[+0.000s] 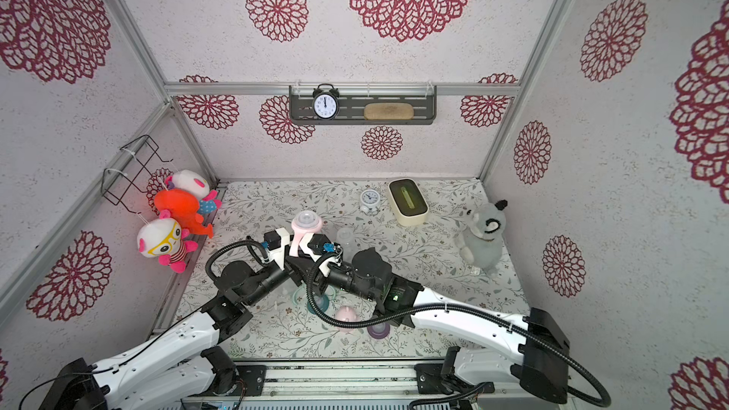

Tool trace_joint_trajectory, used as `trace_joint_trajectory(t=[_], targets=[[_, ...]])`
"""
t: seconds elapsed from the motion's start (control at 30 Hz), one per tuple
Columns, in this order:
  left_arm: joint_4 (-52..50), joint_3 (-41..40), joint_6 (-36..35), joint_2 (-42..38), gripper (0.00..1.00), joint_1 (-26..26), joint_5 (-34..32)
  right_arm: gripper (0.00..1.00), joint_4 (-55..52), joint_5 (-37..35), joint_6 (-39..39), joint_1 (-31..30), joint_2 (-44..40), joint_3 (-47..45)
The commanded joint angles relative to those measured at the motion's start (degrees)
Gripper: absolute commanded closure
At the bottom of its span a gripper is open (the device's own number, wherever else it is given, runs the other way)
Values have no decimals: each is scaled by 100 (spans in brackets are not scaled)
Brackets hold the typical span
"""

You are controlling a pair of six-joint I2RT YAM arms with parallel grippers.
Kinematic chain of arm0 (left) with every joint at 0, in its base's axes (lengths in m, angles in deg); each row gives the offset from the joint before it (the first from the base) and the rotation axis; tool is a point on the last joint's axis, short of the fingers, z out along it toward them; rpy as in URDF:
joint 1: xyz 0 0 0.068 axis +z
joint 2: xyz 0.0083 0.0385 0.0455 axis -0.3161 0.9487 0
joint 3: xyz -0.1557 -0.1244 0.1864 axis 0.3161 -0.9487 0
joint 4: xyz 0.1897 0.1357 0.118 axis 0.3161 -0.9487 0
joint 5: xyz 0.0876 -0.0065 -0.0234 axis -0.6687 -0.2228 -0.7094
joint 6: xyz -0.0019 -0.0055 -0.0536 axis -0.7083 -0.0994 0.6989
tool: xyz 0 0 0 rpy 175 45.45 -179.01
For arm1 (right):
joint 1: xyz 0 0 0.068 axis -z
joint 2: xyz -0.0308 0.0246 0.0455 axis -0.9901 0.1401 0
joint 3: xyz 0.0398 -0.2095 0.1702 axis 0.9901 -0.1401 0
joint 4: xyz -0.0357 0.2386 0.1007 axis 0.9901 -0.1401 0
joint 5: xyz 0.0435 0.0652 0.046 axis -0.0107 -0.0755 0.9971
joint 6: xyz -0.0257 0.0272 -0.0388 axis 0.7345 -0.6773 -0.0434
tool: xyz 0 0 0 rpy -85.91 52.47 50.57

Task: Assemble the baby bottles
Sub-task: Adjust the handle of the baby bottle.

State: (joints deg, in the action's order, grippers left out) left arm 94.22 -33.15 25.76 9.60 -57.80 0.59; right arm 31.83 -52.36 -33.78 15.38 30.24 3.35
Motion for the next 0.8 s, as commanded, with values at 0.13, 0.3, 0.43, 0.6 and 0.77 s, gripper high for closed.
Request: trace_joint_trajectory(t=[0.13,0.3,0.43,0.6,0.77], targets=[[781,313,295,-387,100,193,-399,100,-251,-195,-29,-217,-23,-342],[773,346,283,-380,100,220,-349,97,-170,-289,-73,-217,-44,-420],[784,370,241,-327,100,220,-294,91,-216,-285,-104,-217,-32,-388],[780,359,184,-283,100,220,-216,82,-316,-276,-104,-217,-31,-329],[787,374,142,-264,100,220,-241,63,-419,-224,-130,-217,-25,-285]])
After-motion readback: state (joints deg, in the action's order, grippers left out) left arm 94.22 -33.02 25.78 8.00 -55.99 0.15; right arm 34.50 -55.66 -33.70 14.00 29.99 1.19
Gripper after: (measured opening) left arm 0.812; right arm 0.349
